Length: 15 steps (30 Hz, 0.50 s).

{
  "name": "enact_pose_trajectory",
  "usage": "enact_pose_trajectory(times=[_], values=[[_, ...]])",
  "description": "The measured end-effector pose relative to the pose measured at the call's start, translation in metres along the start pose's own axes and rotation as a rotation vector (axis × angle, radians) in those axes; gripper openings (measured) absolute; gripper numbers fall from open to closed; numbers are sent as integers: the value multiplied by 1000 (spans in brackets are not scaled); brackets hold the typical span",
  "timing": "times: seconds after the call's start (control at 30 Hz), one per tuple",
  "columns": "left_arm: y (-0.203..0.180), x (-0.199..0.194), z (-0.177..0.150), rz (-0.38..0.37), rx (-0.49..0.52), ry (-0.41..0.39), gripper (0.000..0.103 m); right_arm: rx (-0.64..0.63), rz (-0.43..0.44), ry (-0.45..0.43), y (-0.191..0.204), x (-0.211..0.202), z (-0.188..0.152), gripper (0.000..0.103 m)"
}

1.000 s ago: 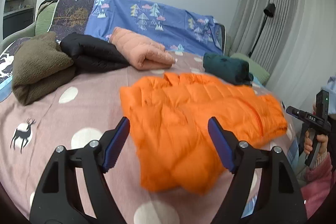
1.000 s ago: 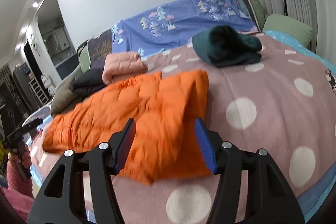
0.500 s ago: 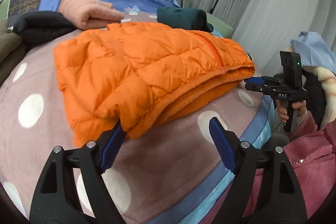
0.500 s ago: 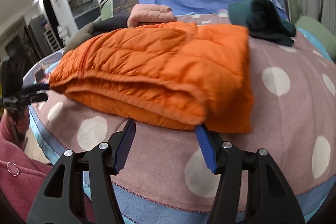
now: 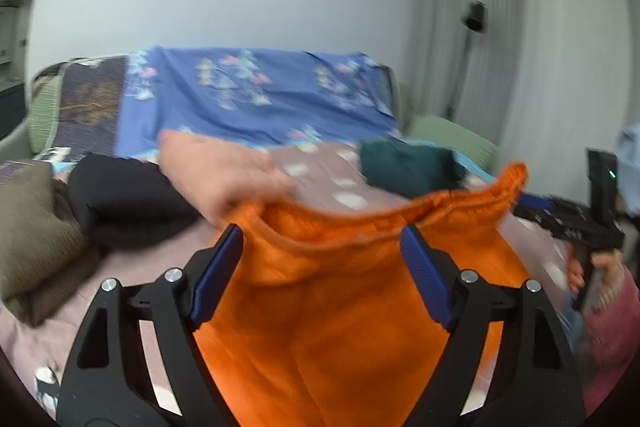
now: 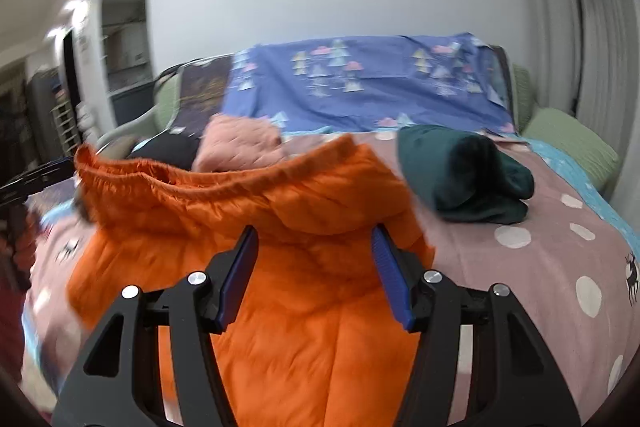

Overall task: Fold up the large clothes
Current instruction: 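Release the folded jacket and open both tools above it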

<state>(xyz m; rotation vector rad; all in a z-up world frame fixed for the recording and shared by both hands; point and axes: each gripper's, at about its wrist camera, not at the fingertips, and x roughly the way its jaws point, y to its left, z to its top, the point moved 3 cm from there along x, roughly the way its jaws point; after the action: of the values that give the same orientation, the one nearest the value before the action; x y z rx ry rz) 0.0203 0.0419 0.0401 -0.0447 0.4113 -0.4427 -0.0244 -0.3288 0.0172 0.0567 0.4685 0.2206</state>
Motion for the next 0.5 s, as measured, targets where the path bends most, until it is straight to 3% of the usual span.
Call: enact_pose_trajectory(times=[0.13, 0.23, 0.3, 0.4, 0.5], values=[[14, 19, 8, 28, -28, 34, 82, 31, -28, 59, -6, 30, 0, 59], [15, 41, -5, 61, -3, 100, 82, 42, -52, 91, -9, 52, -5, 59], [16, 66, -20, 115, 14, 182, 82, 54, -96, 135, -12, 74, -12, 59], [21, 108, -51, 207, 46, 306, 82, 81, -243, 293, -26, 112, -42, 61], [28, 135, -82, 231, 57, 371, 88, 117, -262, 330, -36, 122, -69, 63]])
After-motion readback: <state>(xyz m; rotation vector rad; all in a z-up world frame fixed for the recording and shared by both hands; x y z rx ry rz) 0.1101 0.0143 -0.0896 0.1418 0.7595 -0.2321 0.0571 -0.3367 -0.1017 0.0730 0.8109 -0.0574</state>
